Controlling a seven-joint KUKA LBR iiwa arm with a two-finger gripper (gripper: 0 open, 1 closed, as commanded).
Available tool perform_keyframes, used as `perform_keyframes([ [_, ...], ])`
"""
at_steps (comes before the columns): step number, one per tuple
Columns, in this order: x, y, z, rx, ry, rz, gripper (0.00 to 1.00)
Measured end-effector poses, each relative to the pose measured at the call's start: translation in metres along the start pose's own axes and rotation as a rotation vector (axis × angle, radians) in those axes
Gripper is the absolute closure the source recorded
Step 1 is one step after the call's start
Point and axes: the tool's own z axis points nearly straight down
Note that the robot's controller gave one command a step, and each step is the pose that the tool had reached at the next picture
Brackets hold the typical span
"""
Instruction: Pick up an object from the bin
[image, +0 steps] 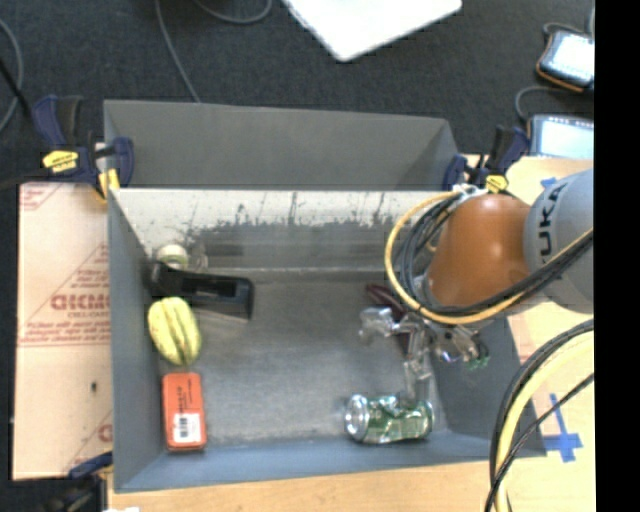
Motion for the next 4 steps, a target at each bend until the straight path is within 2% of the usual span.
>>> perform_keyframes([
  [1, 0.009, 0.008, 0.018, 0.005, -0.015, 0.141, 0.0],
  [2, 0.012, 0.01, 0.023, 0.01, -0.035, 0.129, 0.0],
  [3, 0.013, 0.013, 0.024, 0.014, -0.045, 0.014, 0.0],
  [4, 0.026, 0.012, 0.022, 0.027, -0.08, 0.186, 0.0],
])
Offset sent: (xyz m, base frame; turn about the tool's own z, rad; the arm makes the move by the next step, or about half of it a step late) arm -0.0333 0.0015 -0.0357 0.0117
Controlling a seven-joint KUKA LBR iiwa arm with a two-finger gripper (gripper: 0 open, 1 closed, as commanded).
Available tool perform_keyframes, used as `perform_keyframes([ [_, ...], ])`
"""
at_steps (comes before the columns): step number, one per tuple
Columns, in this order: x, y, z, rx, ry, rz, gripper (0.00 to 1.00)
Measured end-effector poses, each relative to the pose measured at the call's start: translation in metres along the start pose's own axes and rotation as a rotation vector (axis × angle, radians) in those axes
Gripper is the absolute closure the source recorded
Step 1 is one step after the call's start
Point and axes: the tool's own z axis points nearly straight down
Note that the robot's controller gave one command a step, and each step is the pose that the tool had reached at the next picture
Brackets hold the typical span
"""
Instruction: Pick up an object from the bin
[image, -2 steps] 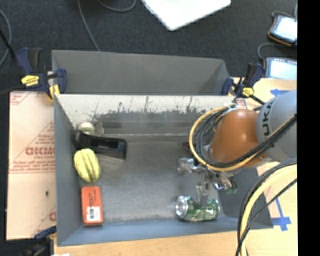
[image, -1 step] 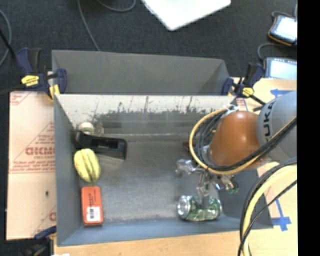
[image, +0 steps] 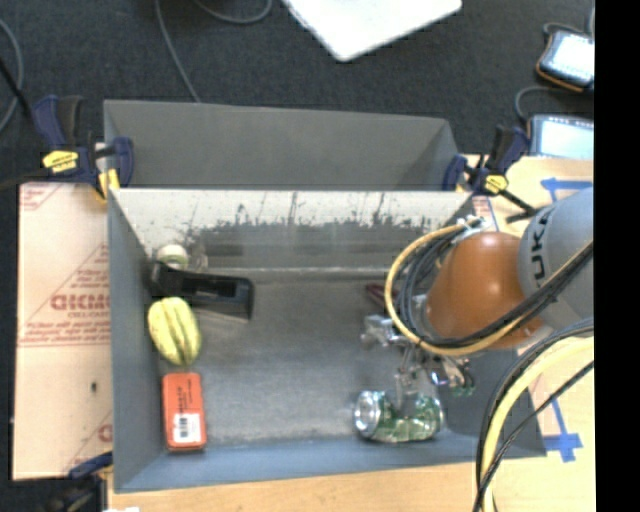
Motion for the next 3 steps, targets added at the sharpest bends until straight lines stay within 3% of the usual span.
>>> perform_keyframes([
  [1, 0.008, 0.0, -0.002, 0.008, -0.02, 0.057, 0.0],
  [3, 0.006, 0.016, -0.001, 0.015, -0.049, -0.272, 0.0],
])
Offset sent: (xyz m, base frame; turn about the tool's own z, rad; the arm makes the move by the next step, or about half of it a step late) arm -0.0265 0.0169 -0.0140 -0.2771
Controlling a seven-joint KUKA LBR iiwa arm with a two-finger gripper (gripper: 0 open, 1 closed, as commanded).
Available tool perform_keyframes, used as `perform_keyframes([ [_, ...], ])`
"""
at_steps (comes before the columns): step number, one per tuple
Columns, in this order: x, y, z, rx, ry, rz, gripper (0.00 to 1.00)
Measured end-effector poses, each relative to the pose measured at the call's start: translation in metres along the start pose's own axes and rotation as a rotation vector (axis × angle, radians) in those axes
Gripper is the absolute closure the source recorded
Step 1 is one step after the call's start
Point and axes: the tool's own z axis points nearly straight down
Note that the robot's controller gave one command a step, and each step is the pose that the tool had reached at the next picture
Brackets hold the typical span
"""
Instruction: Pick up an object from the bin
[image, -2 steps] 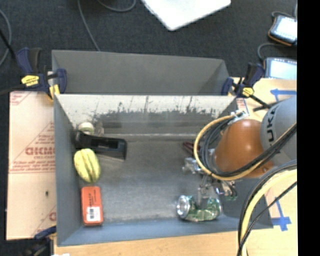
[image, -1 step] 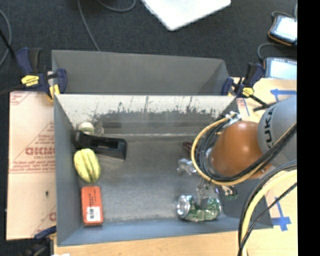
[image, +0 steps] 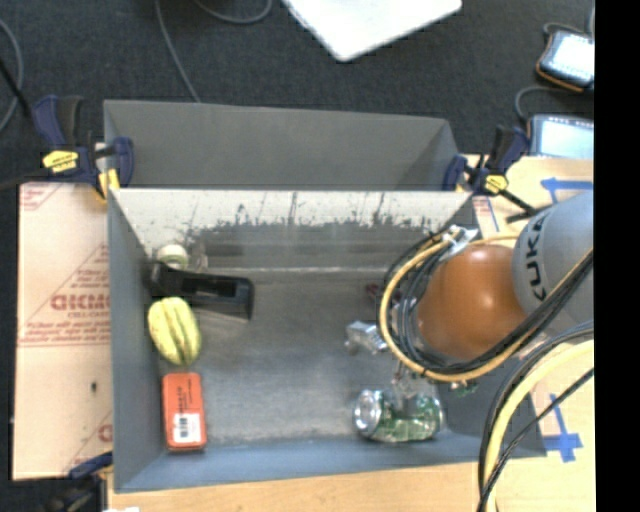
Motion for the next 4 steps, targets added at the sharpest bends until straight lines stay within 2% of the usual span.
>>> perform_keyframes([
  [1, 0.002, -0.003, 0.002, 0.015, -0.005, 0.167, 0.0],
  [2, 0.005, 0.009, -0.038, -0.002, 0.015, 0.125, 0.0],
  [3, 0.008, -0.009, -0.055, 0.012, -0.001, -0.044, 0.0],
  [4, 0.008, 0.008, -0.01, 0.008, 0.012, -0.12, 0.0],
])
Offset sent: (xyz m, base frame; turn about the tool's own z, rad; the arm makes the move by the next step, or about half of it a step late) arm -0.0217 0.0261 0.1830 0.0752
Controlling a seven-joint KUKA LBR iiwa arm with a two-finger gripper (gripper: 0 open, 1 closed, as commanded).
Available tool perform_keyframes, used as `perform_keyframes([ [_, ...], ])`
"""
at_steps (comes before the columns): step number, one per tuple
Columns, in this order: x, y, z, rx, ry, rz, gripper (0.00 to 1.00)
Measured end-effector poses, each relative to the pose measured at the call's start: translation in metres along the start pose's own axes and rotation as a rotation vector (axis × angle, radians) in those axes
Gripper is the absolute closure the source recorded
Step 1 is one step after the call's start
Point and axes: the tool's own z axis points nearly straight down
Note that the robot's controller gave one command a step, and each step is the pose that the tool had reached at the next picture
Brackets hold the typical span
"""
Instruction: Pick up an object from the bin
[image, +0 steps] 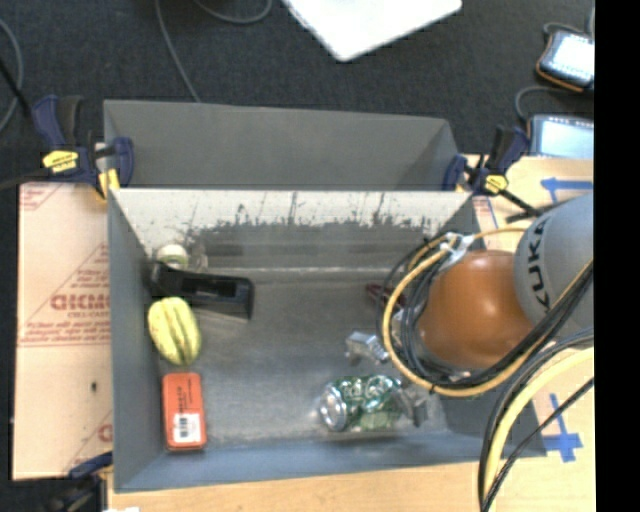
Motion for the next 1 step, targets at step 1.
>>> perform_keyframes([
  [1, -0.0056, 0.0194, 0.0153, 0.012, 0.0, 0.043, 0.0],
])
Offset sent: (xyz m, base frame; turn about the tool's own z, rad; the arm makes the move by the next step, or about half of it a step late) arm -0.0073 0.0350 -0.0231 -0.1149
